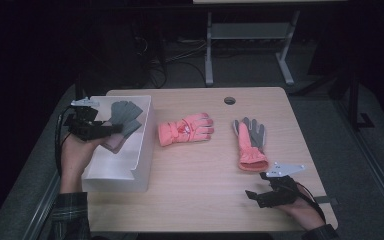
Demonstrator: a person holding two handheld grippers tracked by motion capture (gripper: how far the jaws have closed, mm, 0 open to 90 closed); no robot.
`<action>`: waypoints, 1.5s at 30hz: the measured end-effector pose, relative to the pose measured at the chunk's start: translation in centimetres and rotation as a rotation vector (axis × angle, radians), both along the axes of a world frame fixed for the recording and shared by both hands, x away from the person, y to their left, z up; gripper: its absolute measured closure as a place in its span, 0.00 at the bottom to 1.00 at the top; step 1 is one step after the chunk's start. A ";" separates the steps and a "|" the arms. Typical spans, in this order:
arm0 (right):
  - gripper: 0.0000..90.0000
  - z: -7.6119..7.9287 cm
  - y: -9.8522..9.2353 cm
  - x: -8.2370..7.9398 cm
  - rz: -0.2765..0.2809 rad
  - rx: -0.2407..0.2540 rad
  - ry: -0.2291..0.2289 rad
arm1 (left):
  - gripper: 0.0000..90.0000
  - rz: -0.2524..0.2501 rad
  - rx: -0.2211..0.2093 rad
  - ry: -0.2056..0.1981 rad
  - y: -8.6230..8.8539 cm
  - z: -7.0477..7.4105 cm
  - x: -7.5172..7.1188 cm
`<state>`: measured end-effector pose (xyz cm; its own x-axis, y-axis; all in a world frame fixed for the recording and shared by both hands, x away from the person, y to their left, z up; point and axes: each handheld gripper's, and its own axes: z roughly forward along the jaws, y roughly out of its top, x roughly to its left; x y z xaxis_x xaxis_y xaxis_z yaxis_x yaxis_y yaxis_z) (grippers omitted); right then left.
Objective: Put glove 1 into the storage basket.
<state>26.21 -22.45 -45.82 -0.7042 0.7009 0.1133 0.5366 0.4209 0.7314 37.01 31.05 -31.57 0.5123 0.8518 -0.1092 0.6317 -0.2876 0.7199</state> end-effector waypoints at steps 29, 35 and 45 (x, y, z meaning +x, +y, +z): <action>0.16 -0.1 0.3 -0.1 0.020 -0.009 0.004 | 0.68 0.103 0.125 0.133 2.3 -7.9 3.9; 0.16 -0.1 0.1 -0.1 0.017 -0.005 0.005 | 0.67 0.103 0.168 0.190 2.2 -9.5 4.5; 0.16 -0.1 -0.1 -0.3 0.015 0.001 0.000 | 0.45 0.149 0.214 0.262 1.5 -10.8 5.0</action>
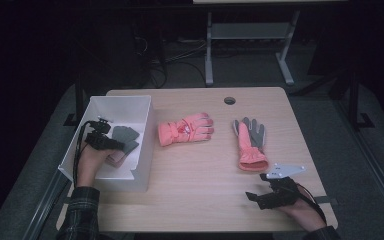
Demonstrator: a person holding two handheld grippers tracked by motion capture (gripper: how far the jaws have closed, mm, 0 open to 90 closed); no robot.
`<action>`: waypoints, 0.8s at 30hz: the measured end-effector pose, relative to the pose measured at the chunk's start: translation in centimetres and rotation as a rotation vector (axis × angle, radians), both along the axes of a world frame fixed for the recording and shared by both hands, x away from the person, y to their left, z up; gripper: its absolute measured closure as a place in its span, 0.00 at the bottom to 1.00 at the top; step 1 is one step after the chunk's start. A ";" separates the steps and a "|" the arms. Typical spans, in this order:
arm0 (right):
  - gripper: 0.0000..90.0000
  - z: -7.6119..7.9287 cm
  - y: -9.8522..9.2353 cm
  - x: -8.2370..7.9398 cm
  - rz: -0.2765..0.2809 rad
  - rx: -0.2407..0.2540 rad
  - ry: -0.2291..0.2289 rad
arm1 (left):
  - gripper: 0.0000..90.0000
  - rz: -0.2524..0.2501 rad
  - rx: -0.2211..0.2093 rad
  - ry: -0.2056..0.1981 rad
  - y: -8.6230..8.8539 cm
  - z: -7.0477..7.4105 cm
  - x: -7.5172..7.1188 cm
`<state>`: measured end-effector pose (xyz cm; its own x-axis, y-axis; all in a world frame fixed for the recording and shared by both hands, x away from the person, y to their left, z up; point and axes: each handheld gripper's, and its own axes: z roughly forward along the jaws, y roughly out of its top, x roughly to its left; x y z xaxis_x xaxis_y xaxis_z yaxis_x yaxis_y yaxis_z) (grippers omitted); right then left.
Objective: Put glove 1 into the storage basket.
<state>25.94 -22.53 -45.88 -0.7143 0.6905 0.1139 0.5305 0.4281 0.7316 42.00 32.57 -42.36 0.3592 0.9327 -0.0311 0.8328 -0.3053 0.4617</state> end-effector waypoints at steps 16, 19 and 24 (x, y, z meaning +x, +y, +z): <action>0.16 0.0 0.1 0.0 0.011 -0.009 0.008 | 0.20 -0.006 -0.064 -0.109 -0.4 4.3 -1.5; 0.16 0.0 0.1 0.0 0.008 -0.007 0.008 | 0.20 -0.028 -0.090 -0.131 -0.5 5.2 -1.9; 0.16 -0.1 0.2 0.1 0.008 -0.009 0.009 | 0.20 -0.086 -0.163 -0.160 -1.6 6.8 -2.6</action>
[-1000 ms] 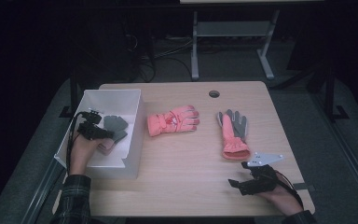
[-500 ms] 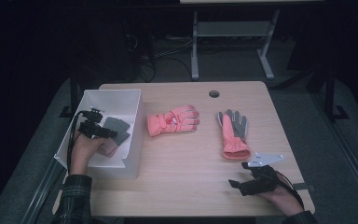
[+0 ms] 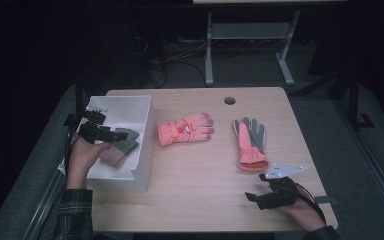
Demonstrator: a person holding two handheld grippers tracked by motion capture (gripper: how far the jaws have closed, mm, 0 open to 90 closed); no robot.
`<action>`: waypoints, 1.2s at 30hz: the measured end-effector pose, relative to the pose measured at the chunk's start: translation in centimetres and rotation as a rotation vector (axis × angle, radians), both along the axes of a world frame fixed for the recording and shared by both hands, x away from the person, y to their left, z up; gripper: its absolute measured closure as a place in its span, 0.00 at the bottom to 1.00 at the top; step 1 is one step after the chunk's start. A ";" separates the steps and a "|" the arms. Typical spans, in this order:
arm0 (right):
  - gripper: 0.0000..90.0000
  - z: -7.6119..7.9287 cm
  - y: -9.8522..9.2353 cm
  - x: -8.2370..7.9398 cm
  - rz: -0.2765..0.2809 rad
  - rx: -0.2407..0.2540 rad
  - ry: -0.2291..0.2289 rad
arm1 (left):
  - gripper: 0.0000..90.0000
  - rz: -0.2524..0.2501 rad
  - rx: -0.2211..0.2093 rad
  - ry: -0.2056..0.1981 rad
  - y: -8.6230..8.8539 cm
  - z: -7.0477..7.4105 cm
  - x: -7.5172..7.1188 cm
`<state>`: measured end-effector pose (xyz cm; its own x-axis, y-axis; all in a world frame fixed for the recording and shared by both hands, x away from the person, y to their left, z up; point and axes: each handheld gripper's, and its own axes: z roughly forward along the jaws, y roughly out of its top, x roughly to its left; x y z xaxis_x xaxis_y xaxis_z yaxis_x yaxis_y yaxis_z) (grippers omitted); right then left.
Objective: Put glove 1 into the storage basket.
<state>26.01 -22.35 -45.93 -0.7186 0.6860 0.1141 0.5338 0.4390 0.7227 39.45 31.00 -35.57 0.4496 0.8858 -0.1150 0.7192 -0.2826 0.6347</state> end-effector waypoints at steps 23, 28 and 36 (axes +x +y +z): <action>0.15 0.3 -0.1 -0.1 -0.024 -0.010 0.010 | 0.20 -0.323 -0.143 -0.057 -9.7 3.7 -2.8; 0.16 0.5 -0.2 -0.1 -0.027 -0.012 0.024 | 0.20 -0.365 -0.148 -0.051 -11.8 3.5 -3.3; 0.20 1.0 -0.4 -0.2 -0.031 -0.023 0.040 | 0.20 -0.432 -0.125 -0.037 -15.5 2.7 -4.4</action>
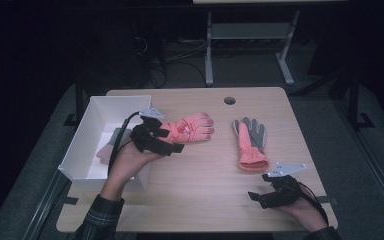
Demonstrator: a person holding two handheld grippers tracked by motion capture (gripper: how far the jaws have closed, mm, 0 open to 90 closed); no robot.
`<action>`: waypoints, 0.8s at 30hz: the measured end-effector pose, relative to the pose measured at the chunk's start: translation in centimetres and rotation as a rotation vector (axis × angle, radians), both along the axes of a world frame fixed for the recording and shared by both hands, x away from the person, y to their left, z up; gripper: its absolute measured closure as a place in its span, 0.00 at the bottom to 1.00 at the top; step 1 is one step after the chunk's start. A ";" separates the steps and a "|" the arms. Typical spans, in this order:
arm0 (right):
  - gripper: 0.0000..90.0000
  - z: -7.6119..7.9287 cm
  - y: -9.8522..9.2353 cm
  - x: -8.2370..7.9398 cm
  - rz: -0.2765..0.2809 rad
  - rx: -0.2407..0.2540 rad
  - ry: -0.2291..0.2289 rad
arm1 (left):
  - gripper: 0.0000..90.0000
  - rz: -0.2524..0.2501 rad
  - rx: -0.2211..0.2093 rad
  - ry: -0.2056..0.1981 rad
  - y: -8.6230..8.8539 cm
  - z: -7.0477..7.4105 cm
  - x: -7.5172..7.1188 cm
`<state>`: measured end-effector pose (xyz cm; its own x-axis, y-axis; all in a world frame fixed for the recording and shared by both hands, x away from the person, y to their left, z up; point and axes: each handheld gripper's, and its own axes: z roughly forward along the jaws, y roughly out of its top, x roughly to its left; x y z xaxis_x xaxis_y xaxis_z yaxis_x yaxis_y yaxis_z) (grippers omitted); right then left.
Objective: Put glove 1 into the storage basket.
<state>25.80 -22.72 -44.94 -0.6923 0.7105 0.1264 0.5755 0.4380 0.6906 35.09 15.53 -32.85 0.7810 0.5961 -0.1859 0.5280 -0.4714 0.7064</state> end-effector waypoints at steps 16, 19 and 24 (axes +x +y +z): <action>0.49 1.2 -0.5 0.3 -0.015 0.028 0.010 | 0.22 -0.099 0.082 -0.017 -5.5 -5.1 -2.0; 0.54 1.3 -0.7 0.6 -0.025 0.029 0.006 | 0.22 -0.107 0.075 -0.032 -5.5 -6.0 -2.4; 0.64 2.0 -0.8 1.4 -0.025 0.049 -0.003 | 0.21 -0.126 0.090 -0.063 -5.2 -7.8 -3.1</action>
